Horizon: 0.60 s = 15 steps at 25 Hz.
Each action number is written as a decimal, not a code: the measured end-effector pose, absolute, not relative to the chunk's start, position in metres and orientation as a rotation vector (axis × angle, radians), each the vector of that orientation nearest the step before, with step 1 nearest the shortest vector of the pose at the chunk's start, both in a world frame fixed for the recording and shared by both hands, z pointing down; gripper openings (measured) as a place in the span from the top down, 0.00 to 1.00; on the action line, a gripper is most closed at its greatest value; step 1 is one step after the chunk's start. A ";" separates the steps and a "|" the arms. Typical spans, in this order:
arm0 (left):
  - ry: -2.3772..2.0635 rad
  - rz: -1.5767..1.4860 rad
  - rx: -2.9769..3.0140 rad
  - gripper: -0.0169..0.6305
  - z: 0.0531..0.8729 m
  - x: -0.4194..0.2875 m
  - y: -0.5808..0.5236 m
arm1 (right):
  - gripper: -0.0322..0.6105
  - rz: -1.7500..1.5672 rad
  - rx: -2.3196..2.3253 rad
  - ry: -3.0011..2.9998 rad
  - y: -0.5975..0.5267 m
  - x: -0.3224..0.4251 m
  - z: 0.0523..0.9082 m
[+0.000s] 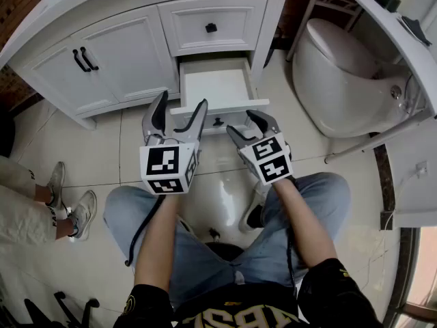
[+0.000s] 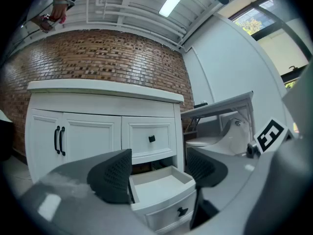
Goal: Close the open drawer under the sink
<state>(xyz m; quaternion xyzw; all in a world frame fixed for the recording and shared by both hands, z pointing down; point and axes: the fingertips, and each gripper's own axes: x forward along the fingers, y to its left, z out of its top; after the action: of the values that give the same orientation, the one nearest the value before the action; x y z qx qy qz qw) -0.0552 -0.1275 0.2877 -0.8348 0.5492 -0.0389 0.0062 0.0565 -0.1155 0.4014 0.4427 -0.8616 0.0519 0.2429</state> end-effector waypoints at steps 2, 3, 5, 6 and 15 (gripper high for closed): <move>1.722 -0.121 -2.605 0.42 0.287 -0.058 -0.132 | 0.54 0.172 1.161 -2.356 -0.119 0.050 0.411; 1.725 -0.119 -2.603 0.42 0.287 -0.059 -0.134 | 0.55 0.189 1.137 -2.357 -0.120 0.046 0.417; 1.730 -0.113 -2.604 0.42 0.287 -0.061 -0.138 | 0.56 0.229 1.090 -2.349 -0.123 0.039 0.429; 1.732 -0.111 -2.605 0.42 0.288 -0.061 -0.139 | 0.57 0.251 1.068 -2.339 -0.124 0.036 0.436; 1.747 -0.092 -2.645 0.42 0.294 -0.065 -0.151 | 0.65 0.334 0.959 -2.190 -0.137 0.017 0.496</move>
<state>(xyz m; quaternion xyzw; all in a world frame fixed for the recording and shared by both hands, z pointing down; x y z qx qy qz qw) -0.0651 -0.1511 0.2943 -0.8339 0.5509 -0.0291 -0.0147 0.0174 -0.1373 0.4957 0.3711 -0.8479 0.1294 0.3559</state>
